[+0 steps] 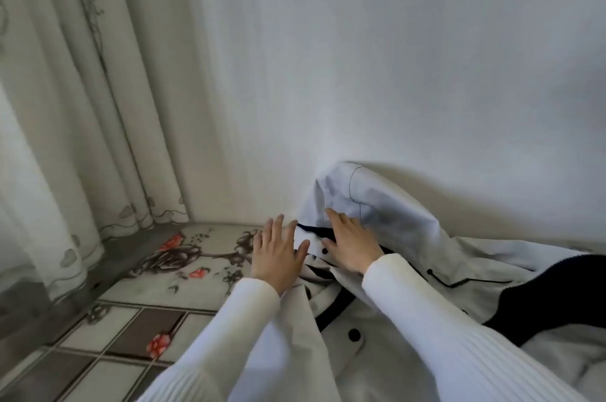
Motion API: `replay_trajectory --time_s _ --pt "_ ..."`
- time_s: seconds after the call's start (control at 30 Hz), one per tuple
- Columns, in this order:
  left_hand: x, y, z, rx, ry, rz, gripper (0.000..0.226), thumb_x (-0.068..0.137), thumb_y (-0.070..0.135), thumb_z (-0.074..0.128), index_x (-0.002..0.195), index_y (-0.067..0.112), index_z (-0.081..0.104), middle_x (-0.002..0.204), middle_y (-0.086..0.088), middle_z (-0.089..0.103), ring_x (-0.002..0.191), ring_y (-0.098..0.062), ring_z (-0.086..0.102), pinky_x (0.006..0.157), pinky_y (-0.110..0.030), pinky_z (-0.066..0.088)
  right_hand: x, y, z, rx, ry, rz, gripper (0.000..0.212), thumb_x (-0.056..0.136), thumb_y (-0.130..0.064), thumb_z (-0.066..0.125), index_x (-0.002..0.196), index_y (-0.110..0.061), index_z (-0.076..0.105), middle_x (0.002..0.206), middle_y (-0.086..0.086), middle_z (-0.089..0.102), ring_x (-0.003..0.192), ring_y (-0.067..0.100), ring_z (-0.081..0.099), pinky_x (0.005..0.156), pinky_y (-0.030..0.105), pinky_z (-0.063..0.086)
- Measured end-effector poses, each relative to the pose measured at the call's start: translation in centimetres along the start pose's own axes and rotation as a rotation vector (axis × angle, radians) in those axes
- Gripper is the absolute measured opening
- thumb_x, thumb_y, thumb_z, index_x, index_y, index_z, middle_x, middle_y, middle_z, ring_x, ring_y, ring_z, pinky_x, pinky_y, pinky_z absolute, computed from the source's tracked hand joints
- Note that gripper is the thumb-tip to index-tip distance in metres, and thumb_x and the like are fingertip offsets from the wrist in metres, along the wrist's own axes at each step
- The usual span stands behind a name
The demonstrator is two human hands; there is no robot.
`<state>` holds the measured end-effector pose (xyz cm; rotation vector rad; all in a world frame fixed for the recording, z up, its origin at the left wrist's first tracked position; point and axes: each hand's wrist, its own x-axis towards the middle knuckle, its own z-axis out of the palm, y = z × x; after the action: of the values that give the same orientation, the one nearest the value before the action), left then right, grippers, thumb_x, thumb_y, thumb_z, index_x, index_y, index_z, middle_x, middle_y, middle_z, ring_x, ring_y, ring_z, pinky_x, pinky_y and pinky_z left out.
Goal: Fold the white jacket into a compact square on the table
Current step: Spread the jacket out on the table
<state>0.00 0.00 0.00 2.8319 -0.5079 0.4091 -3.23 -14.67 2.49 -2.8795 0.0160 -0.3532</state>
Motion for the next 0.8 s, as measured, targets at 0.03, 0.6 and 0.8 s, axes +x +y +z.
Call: replay_trajectory --time_s 0.03,0.6,0.8 --pt "0.6 0.0 0.2 0.013 -0.022 -0.002 0.058 0.097 0.049 0.025 0.149 0.024 0.016 0.160 -0.003 0.007 0.148 -0.023 0.004 0.119 -0.042 0.010 0.4 0.0 0.1 0.013 -0.011 0.013 0.061 0.096 -0.032 0.043 0.148 -0.015 0.016 0.148 0.008 0.035 0.134 0.029 0.036 0.104 0.046 0.036" --pt "3.8 1.7 2.7 0.087 -0.332 -0.040 0.059 0.096 0.022 0.037 0.149 0.017 0.011 0.156 -0.008 0.013 0.142 -0.031 0.022 0.113 -0.041 0.026 2.9 0.9 4.5 -0.207 -0.118 0.030 0.032 0.096 -0.014 0.039 0.126 -0.006 0.045 0.131 0.017 0.049 0.120 0.034 0.052 0.092 0.042 0.043" --pt "3.8 1.6 2.2 0.029 -0.440 -0.180 0.076 0.093 0.028 0.043 0.150 0.013 -0.004 0.153 -0.016 0.021 0.135 -0.035 0.038 0.108 -0.041 0.033 4.0 4.6 1.0 0.308 0.023 0.406 0.034 0.099 -0.017 0.035 0.127 -0.003 0.047 0.135 0.022 0.050 0.125 0.038 0.049 0.100 0.041 0.040"
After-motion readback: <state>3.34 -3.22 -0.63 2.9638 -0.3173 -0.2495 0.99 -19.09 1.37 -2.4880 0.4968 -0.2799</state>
